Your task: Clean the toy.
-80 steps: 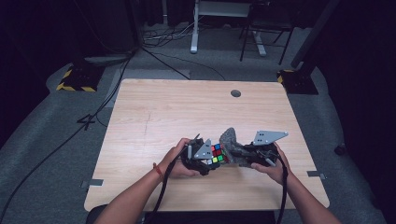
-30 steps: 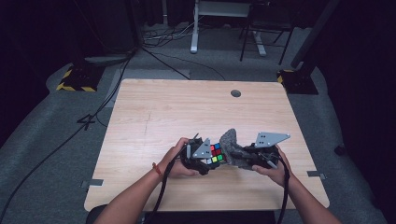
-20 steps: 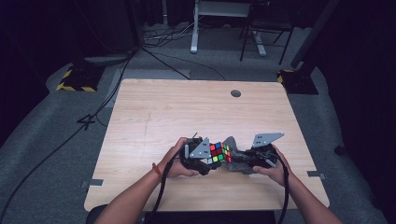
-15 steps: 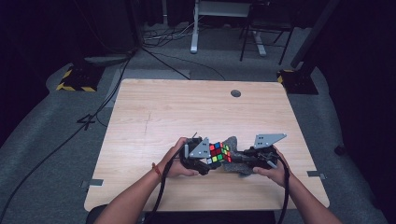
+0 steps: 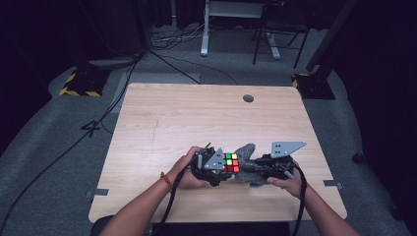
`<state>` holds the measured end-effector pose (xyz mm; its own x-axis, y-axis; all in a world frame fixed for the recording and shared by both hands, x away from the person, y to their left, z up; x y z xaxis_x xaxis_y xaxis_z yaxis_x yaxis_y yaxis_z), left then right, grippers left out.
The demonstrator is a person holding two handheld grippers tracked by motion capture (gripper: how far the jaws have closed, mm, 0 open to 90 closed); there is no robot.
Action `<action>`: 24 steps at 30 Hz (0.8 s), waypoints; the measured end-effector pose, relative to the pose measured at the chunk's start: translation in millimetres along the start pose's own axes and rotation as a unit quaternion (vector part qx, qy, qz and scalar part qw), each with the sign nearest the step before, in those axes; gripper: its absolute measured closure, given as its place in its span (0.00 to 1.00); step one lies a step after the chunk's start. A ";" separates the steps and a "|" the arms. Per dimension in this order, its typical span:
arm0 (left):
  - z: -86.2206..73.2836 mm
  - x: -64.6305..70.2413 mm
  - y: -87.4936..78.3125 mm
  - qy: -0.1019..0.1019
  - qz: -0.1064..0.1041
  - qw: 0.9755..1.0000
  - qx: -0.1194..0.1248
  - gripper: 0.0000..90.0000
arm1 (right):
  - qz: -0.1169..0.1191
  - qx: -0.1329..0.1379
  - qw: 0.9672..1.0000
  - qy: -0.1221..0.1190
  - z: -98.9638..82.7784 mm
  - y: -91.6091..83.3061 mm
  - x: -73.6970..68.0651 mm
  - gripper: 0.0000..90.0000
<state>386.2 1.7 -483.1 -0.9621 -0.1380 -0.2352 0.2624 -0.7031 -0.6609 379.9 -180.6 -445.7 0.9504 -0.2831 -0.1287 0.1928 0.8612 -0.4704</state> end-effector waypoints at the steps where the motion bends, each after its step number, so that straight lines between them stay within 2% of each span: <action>1: -0.7 -0.1 0.6 0.001 -0.001 1.000 -0.003 0.36 | -0.004 -0.008 1.000 -0.005 0.0 1.6 -0.6 0.86; 2: -1.6 0.0 0.6 -0.003 0.000 1.000 -0.005 0.36 | -0.004 -0.010 1.000 -0.004 -0.3 2.4 -0.7 0.86; 5: 0.4 -2.5 -2.5 -0.019 -0.005 1.000 0.017 0.36 | -0.014 -0.023 1.000 -0.003 -2.6 4.1 1.4 0.86; 7: 2.2 -3.4 -4.1 -0.024 -0.007 0.999 0.023 0.36 | -0.021 -0.029 0.999 0.004 -4.5 4.5 4.4 0.86; 9: 2.5 -2.1 -2.8 -0.020 -0.005 1.000 0.017 0.36 | -0.017 -0.031 0.999 0.008 -5.3 5.3 4.5 0.86; 12: 1.7 -0.6 -0.8 -0.021 -0.007 1.000 0.010 0.36 | -0.024 -0.041 0.999 0.000 -6.2 7.7 3.3 0.86; 14: 1.8 -0.6 -0.2 -0.024 -0.013 1.000 0.011 0.36 | -0.017 -0.037 0.999 0.006 -7.6 8.8 2.8 0.86; 17: 3.0 0.0 -1.8 -0.026 -0.020 0.999 0.019 0.36 | -0.014 -0.048 0.999 0.008 -11.7 12.2 2.1 0.86; 19: 6.4 -0.5 -5.6 -0.030 -0.023 0.999 0.039 0.37 | -0.009 -0.064 0.998 0.007 -15.0 14.5 1.5 0.86; 20: 8.3 -1.0 -7.7 -0.036 -0.032 0.998 0.049 0.37 | -0.006 -0.071 0.997 0.006 -16.4 16.1 0.8 0.86; 22: 10.0 -2.2 -10.1 -0.035 -0.021 0.998 0.052 0.37 | 0.004 -0.077 0.997 0.006 -18.0 19.3 -1.4 0.86; 24: 9.0 -3.1 -11.1 -0.036 -0.027 0.998 0.052 0.37 | 0.010 -0.072 0.997 -0.004 -16.7 19.1 -3.6 0.86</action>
<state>385.6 3.6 -468.5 -0.9786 -0.1447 -0.1465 0.2039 -0.7794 -0.5924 376.1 -170.2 -468.8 0.9557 -0.2623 -0.1339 0.1362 0.7968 -0.5886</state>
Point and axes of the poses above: each handheld gripper's, and its own axes: y roughly forward along the jaws, z roughly out of its top, x roughly to its right, the point moved 5 cm from there along y, roughly forward along the jaws, and after that the axes turned 1 degree about y, right-handed, at the moved point
